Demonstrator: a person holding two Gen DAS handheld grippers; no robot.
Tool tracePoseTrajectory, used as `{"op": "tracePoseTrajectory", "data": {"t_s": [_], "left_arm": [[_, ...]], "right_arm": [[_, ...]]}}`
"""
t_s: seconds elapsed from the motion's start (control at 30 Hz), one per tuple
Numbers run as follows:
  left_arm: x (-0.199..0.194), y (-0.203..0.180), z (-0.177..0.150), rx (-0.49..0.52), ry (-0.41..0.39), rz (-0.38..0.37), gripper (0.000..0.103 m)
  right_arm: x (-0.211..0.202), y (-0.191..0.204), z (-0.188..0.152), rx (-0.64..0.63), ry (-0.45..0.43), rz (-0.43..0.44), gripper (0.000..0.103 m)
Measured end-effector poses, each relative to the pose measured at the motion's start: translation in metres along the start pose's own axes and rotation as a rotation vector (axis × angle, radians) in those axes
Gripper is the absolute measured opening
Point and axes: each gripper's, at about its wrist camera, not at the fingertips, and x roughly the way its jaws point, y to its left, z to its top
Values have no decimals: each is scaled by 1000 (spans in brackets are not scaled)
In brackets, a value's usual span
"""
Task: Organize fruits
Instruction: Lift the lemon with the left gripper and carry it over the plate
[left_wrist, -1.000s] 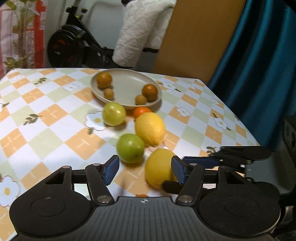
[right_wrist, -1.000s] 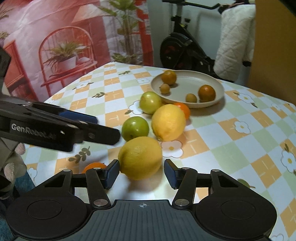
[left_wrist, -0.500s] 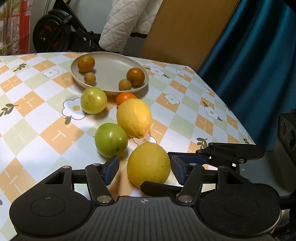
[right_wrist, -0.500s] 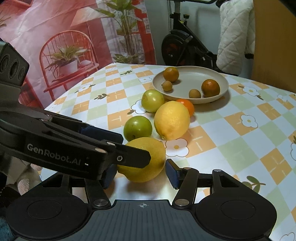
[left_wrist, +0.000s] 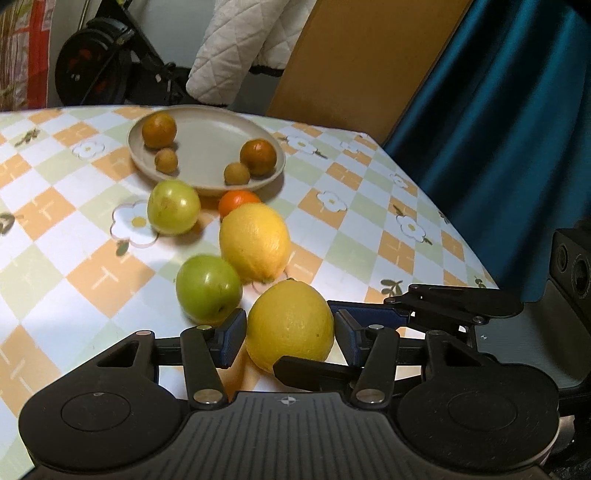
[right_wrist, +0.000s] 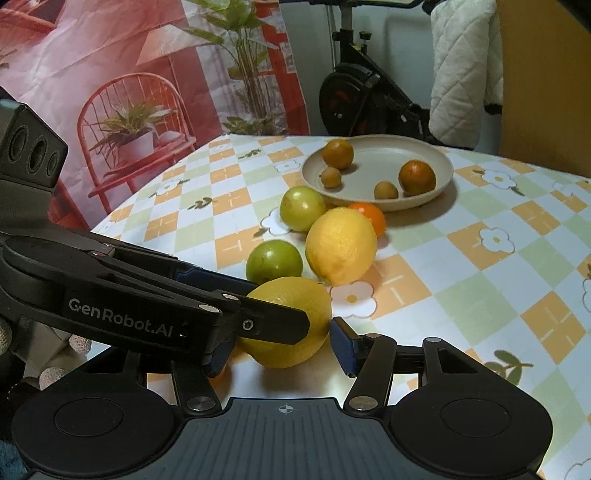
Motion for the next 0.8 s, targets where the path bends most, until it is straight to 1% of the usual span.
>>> {"op": "tracePoseTrajectory", "data": {"t_s": [0.27, 0.4, 0.6, 0.8], "left_arm": [[-16, -13, 30, 51, -78, 6, 54], [-22, -19, 42, 80, -103, 21, 54], [-29, -18, 59, 82, -133, 31, 54], [-31, -12, 72, 77, -151, 43, 54]], "right_arm": [[-11, 0, 25, -46, -47, -32, 52], [-16, 0, 40, -75, -78, -45, 52], [-21, 3, 64, -116, -116, -56, 52], [-17, 3, 83, -147, -130, -60, 52]]}}
